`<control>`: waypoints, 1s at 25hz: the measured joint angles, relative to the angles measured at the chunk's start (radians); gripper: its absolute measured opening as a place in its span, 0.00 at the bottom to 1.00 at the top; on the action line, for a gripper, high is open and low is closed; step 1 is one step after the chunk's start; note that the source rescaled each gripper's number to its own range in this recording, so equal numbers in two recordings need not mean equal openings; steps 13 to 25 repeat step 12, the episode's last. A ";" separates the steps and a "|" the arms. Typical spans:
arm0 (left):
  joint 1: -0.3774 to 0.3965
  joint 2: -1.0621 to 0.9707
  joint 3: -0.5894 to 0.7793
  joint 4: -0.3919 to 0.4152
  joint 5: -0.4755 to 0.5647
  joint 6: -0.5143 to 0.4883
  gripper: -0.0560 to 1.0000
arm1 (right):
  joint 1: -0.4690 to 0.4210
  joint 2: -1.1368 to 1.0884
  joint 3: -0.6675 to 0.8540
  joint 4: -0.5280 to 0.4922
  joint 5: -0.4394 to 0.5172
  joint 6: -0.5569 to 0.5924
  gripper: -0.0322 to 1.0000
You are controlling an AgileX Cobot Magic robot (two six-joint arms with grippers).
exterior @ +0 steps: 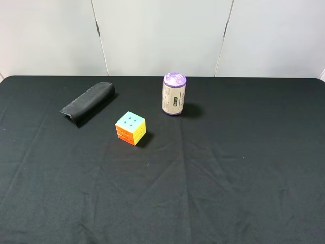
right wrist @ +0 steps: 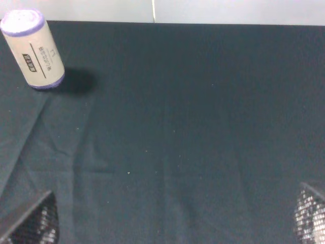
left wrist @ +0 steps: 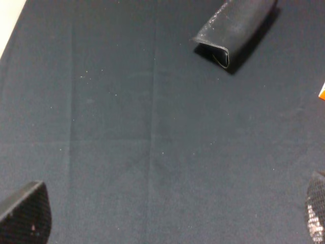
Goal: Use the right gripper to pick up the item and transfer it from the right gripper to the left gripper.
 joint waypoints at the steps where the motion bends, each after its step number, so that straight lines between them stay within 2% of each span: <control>1: 0.000 0.000 0.000 0.000 0.000 0.000 1.00 | 0.000 0.000 0.000 0.000 0.000 0.000 1.00; 25: 0.000 0.000 0.000 0.000 0.000 0.000 1.00 | 0.000 0.000 0.000 0.000 0.001 0.000 1.00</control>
